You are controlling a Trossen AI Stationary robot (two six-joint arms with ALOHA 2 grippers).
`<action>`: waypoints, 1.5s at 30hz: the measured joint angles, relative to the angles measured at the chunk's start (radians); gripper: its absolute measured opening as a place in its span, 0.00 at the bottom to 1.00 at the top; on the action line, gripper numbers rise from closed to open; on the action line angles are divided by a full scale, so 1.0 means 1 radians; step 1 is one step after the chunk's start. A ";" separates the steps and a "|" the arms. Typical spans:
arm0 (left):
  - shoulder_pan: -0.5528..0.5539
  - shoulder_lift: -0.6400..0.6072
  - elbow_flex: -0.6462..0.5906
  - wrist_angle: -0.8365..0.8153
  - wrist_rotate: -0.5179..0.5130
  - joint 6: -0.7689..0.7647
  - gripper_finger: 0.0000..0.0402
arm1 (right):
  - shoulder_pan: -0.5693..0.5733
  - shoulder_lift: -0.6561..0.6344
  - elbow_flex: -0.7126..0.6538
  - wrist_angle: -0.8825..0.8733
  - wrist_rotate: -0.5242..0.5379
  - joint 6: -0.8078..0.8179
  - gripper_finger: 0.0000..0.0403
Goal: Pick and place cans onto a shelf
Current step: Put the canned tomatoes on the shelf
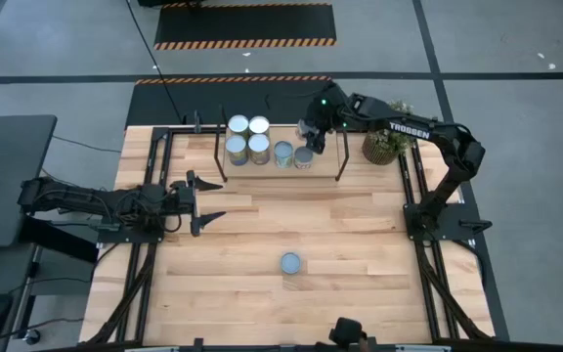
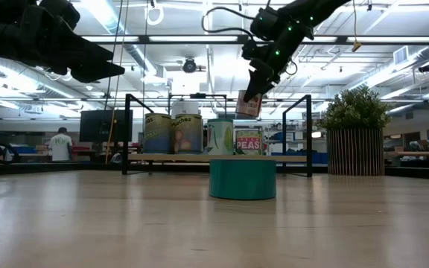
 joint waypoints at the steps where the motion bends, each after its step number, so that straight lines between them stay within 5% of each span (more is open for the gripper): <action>1: 0.000 0.000 0.000 0.001 -0.003 0.009 0.93 | -0.012 0.008 0.002 0.011 -0.011 0.000 0.74; 15: 0.000 0.000 0.000 0.052 -0.111 0.147 0.93 | -0.040 0.209 0.267 -0.148 -0.034 -0.092 0.74; 45: 0.000 0.000 0.000 0.058 -0.177 0.218 0.93 | -0.103 0.358 0.257 -0.193 -0.084 -0.182 0.74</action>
